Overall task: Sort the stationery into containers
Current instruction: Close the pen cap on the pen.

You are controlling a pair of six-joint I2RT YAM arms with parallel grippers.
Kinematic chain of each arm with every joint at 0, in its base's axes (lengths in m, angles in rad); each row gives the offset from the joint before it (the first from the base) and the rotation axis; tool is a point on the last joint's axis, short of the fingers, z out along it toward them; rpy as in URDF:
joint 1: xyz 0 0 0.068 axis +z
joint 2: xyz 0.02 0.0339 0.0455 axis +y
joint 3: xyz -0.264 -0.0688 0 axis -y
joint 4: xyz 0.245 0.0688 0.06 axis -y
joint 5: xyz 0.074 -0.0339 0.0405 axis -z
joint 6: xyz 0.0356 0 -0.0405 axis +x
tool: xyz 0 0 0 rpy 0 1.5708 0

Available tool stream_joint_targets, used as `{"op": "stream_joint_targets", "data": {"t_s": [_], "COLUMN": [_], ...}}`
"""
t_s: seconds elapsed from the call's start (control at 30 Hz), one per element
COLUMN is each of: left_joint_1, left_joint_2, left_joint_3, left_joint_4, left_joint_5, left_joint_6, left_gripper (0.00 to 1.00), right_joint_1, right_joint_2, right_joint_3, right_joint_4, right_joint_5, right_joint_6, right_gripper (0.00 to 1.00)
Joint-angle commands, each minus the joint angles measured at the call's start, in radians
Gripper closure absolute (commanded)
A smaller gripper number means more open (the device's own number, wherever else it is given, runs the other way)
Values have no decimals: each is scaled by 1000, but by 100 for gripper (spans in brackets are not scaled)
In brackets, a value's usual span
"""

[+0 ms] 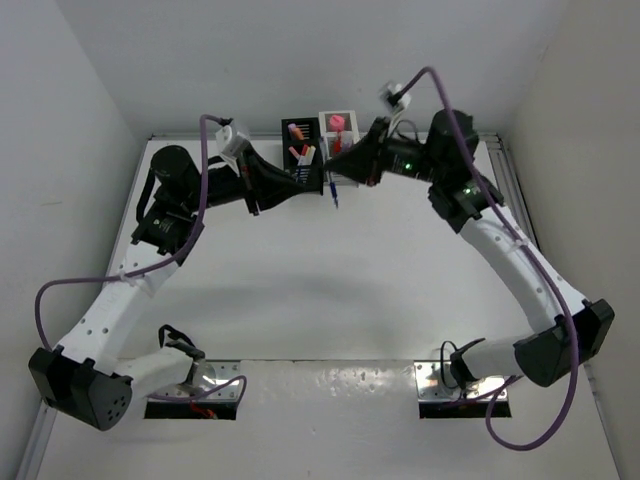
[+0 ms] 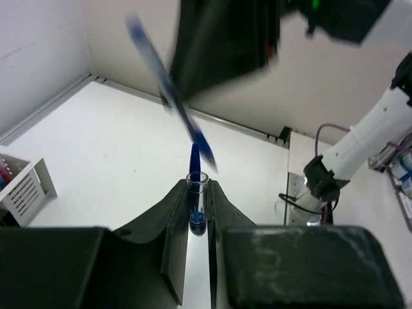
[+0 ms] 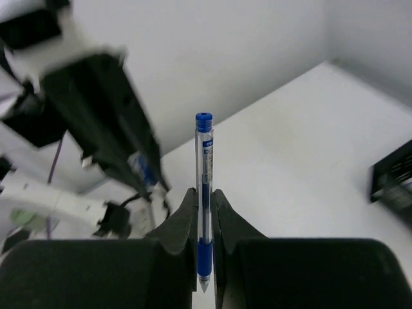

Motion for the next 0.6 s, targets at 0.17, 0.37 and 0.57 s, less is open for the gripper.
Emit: {"op": "stream_joint_targets", "data": {"t_s": [0.17,0.37,0.57], "left_joint_1": [14,-20,-43], "left_joint_2": [-83,-57,-17], "left_joint_3": [-79,-85,-105], "left_joint_4": [15,59,260], "left_joint_5": [115,177,227], "left_joint_6": [66,52,-139], "left_gripper": [100,100,100], "right_joint_1": [-110,-84,-38], "right_joint_2": [43,45,33], "right_joint_3": [284,238,180], "right_joint_4": [168,352,406], "right_joint_5": [59,79,89], "right_joint_6": [58,303,385], "right_gripper": [100,100,100]}}
